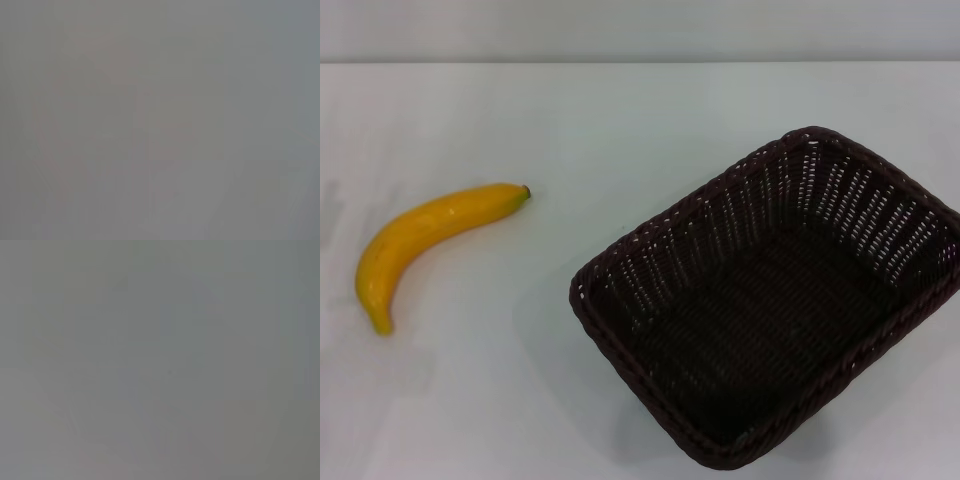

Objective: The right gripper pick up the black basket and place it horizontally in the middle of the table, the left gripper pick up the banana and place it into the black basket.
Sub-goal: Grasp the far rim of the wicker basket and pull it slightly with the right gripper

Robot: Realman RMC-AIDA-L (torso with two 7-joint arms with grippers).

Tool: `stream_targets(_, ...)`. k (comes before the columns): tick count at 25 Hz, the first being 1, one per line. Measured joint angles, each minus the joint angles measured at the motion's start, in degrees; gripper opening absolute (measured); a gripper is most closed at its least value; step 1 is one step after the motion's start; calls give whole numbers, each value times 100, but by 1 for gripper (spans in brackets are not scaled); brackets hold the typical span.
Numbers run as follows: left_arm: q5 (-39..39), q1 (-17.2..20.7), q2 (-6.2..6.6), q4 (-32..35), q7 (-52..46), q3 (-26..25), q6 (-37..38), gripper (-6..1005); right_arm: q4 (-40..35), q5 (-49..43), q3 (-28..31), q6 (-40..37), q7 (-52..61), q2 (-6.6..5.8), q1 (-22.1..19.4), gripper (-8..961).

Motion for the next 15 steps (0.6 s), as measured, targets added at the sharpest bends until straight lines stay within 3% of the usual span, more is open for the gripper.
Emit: stream_targets(15, 4, 4, 0, 0, -25, 28, -73, 861, -96, -90, -29, 142, -86, 0, -56, 753)
